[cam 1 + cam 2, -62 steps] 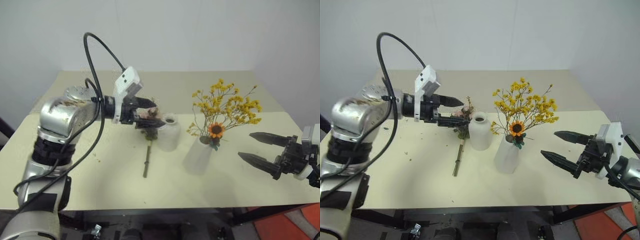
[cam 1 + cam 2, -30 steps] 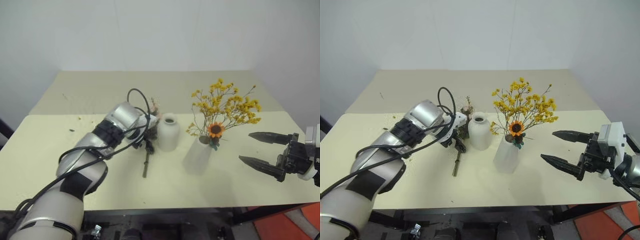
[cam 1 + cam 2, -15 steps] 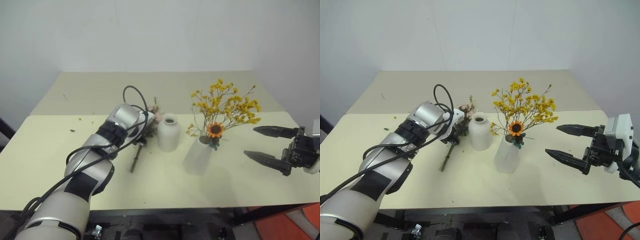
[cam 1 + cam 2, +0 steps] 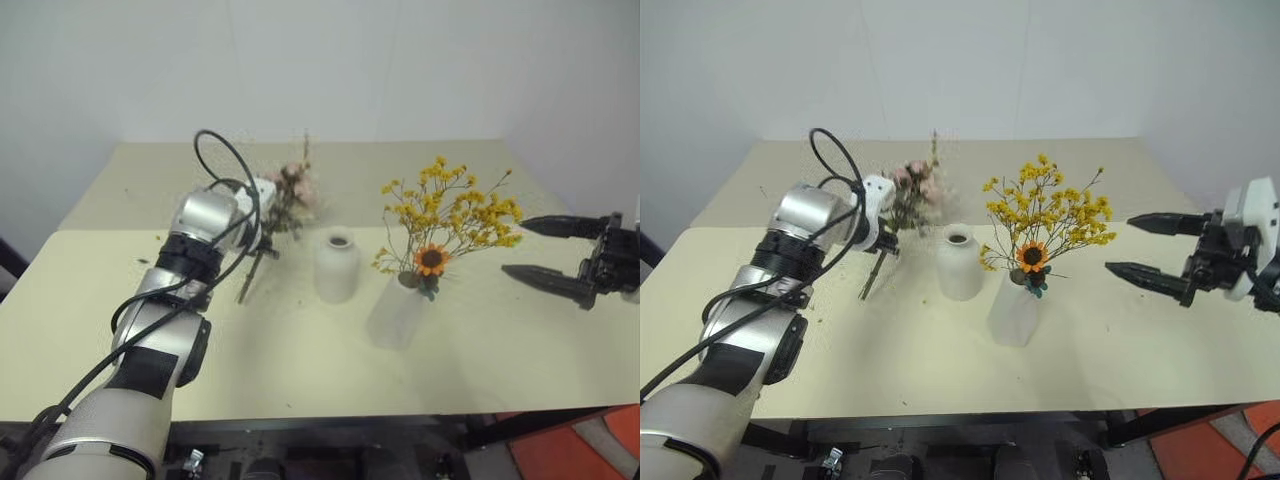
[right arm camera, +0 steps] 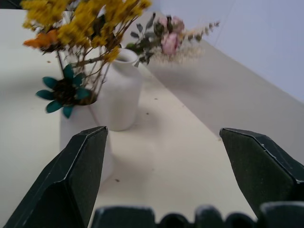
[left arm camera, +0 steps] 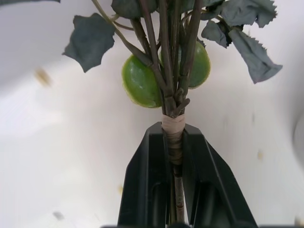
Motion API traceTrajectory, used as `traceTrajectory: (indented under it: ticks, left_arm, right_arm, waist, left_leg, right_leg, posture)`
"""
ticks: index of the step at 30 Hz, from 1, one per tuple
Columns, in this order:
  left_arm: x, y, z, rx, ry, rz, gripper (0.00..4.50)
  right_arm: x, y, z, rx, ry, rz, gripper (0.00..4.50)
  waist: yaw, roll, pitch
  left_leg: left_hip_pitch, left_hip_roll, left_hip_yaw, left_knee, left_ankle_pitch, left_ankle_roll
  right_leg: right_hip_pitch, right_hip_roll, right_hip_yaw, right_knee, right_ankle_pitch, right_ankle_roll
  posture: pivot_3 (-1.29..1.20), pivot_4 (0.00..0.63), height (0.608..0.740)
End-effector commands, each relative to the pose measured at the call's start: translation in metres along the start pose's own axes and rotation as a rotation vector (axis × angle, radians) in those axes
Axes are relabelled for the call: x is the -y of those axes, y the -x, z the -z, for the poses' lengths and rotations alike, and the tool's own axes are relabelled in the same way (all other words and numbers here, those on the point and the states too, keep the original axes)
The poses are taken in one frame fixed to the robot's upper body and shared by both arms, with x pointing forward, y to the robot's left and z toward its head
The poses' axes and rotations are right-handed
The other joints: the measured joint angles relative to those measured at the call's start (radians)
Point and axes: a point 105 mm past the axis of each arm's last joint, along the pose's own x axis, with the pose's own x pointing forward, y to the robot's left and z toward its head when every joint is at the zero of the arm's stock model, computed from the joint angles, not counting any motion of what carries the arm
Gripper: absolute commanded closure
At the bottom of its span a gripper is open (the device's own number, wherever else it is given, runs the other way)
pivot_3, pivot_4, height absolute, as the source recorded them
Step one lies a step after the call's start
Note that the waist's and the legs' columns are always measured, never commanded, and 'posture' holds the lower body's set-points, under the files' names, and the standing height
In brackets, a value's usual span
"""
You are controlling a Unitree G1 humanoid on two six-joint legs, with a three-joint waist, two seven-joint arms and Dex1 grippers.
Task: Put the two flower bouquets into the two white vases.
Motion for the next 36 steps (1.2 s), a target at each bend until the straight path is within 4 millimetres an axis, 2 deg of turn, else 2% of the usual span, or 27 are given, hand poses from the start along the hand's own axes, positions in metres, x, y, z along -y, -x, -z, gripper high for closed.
traceTrajectory:
  ticks: [1, 7, 13, 17, 23, 30, 36]
  left_arm:
    - [-0.003, 0.017, -0.037, 0.242, -0.030, -0.014, 4.40]
    - [0.001, 0.035, -0.064, 0.423, -0.045, 0.016, 4.40]
    - [0.007, 0.059, -0.093, 0.574, -0.005, 0.122, 4.40]
    - [0.019, 0.078, -0.114, 0.706, 0.048, 0.248, 4.40]
    - [0.044, 0.097, -0.133, 0.831, 0.046, 0.440, 4.40]
    - [0.063, 0.114, -0.145, 0.931, 0.033, 0.610, 4.40]
    - [0.076, 0.122, -0.136, 0.978, -0.015, 0.733, 4.40]
  right_arm:
    - [0.011, 0.000, -0.010, -0.014, 0.012, 0.012, 0.05]
    - [0.026, -0.007, -0.016, -0.041, 0.004, 0.025, 0.05]
    - [0.036, -0.002, -0.029, -0.022, 0.030, 0.039, 0.05]
    - [0.031, -0.005, -0.023, -0.025, 0.019, 0.016, 0.05]
    - [0.024, -0.011, -0.018, -0.018, -0.013, -0.018, 0.05]
    - [0.020, -0.016, -0.015, -0.005, -0.019, -0.031, 0.05]
    - [0.017, -0.016, -0.013, 0.001, -0.024, -0.033, 0.05]
  waist:
    - [-0.001, 0.000, 0.000]
    - [-0.001, 0.000, 0.000]
    - [0.000, 0.000, 0.000]
    - [0.000, 0.000, 0.000]
    - [-0.002, 0.000, 0.000]
    - [-0.003, 0.000, 0.000]
    - [-0.003, 0.000, 0.000]
  left_leg:
    - [0.000, 0.000, 0.000, 0.000, 0.000, 0.000]
    - [0.000, 0.000, 0.000, 0.000, 0.000, 0.000]
    - [-0.001, 0.000, 0.000, 0.000, 0.000, 0.000]
    - [-0.001, 0.000, 0.000, 0.000, 0.000, 0.000]
    - [0.000, 0.000, 0.000, 0.000, 0.000, 0.000]
    - [0.000, 0.000, 0.000, 0.000, 0.000, -0.001]
    - [0.000, 0.000, 0.000, 0.000, 0.000, -0.001]
  right_leg:
    - [0.000, 0.000, 0.000, 0.000, 0.000, 0.000]
    - [0.000, 0.000, 0.000, 0.000, 0.000, 0.000]
    - [-0.001, 0.000, 0.000, 0.000, 0.000, 0.000]
    - [-0.001, 0.000, 0.000, 0.000, 0.000, 0.000]
    - [0.000, 0.000, 0.000, 0.000, 0.001, 0.000]
    - [0.000, 0.000, 0.000, 0.000, 0.001, 0.000]
    - [0.000, 0.000, 0.000, 0.000, 0.001, 0.000]
  posture:
    - [0.00, 0.150, 0.740]
    - [0.00, 0.150, 0.740]
    - [0.00, 0.150, 0.740]
    - [0.00, 0.150, 0.740]
    - [0.00, 0.150, 0.740]
    - [0.00, 0.150, 0.740]
    - [0.00, 0.150, 0.740]
